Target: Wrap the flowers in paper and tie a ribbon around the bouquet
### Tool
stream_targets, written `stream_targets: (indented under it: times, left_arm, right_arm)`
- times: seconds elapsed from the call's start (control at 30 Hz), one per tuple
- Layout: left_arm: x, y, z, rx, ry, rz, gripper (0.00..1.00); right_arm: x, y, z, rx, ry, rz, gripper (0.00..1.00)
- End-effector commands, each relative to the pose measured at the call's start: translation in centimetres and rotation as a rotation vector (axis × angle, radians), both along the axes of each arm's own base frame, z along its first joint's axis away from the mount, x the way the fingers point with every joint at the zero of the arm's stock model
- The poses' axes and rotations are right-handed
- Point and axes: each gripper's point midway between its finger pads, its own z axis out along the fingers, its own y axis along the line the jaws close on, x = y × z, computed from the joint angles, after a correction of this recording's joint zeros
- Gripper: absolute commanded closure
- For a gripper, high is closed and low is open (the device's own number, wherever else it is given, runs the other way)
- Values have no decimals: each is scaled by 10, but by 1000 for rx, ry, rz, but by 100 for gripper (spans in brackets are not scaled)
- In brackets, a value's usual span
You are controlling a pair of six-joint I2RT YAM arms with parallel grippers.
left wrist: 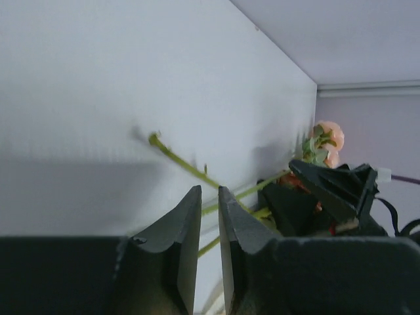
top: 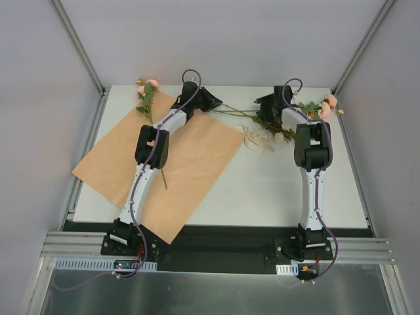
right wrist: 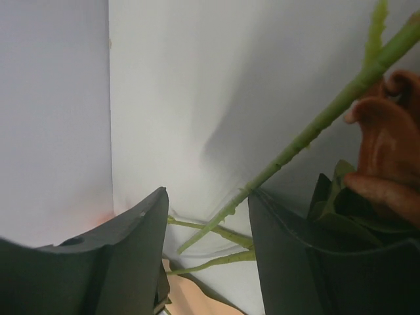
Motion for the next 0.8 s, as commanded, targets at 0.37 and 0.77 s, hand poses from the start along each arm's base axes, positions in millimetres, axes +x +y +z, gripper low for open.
stream_targets:
  times: [0.37,0.77]
  left_arm:
    - [-108,4,195,196,-217,-255,77]
    - [-301,81,227,372,-204,-391,43]
  right_arm:
    - [45,-10,-13,22,-41,-84,99]
    - [14,-21,262,-17,-751,168,100]
